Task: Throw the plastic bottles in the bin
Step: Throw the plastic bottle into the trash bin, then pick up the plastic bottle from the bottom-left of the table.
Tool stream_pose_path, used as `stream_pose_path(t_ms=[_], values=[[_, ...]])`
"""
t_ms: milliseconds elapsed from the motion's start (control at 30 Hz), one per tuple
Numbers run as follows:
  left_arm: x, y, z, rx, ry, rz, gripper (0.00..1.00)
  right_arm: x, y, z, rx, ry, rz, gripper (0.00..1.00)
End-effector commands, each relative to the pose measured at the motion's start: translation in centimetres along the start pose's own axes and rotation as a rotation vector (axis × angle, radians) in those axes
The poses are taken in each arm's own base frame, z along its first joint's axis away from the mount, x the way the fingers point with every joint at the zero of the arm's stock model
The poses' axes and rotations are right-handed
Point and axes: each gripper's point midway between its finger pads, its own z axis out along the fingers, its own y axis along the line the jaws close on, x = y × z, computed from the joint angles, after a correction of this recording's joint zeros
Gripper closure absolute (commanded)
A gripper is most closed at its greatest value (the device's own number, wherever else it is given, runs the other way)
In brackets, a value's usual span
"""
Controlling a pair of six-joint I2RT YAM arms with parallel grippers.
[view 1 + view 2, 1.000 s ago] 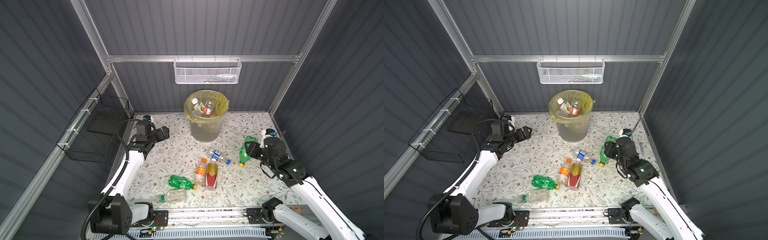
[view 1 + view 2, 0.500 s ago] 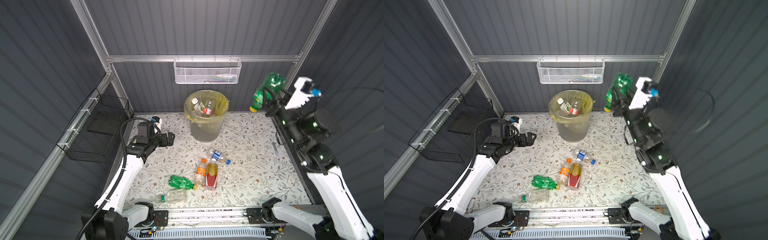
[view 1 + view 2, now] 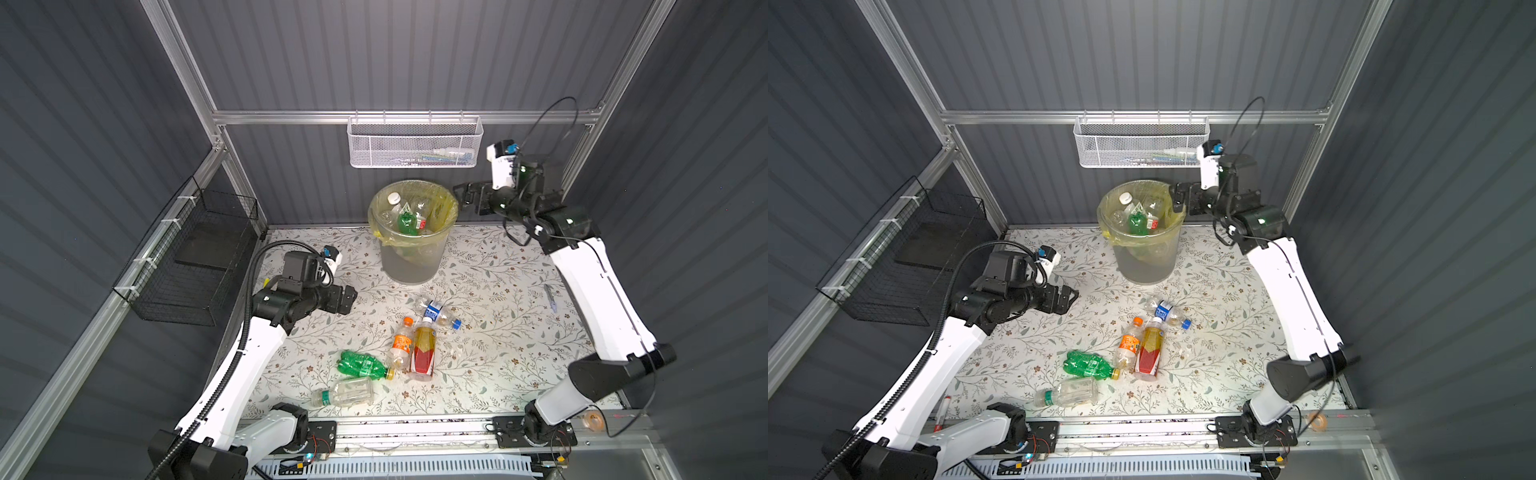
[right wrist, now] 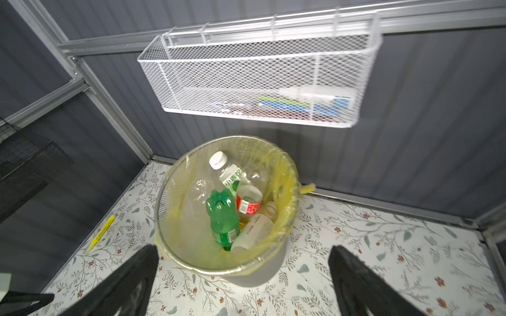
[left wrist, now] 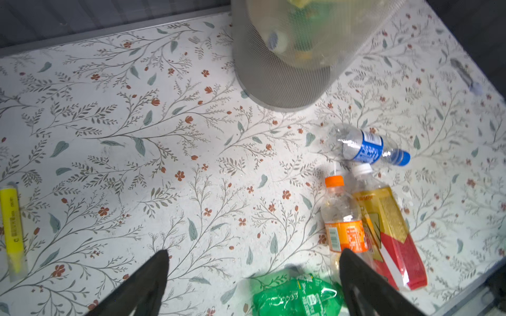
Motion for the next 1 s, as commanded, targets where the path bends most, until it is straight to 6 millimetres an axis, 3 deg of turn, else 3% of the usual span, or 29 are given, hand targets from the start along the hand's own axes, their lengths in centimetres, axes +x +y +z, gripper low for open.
stream_pose_path(t_ms=[0, 133, 300, 333, 467, 600, 867, 967], values=[[0.8, -1.5, -1.4, -0.004, 0.036, 0.173, 0.03, -1.7, -2.3, -4.9, 0.043, -0.133, 0.1, 0.01], [2.9, -3.3, -0.6, 0.032, 0.125, 0.359, 0.04, 2.7, -5.9, -6.2, 0.124, -0.107, 0.194, 0.01], [6.9, -5.3, 1.4, 0.078, 0.293, 0.583, 0.04, 9.3, -9.5, -6.3, 0.205, 0.001, 0.304, 0.01], [7.7, -5.7, 1.7, 0.089, 0.328, 0.625, 0.04, 9.8, -9.6, -7.3, 0.206, -0.011, 0.318, 0.01], [11.2, -7.1, 2.5, 0.145, 0.441, 0.762, 0.04, 13.3, -10.6, -7.6, 0.232, 0.042, 0.359, 0.01], [14.9, -7.8, 2.8, 0.182, 0.537, 0.939, 0.04, 15.4, -11.1, -7.5, 0.245, 0.088, 0.373, 0.01], [18.8, -9.1, 1.3, 0.315, 0.644, 1.109, 0.02, 17.1, -11.2, -6.9, 0.24, 0.126, 0.389, 0.01], [19.9, -9.2, 1.8, 0.326, 0.665, 1.104, 0.02, 17.6, -11.3, -6.6, 0.237, 0.134, 0.402, 0.01]])
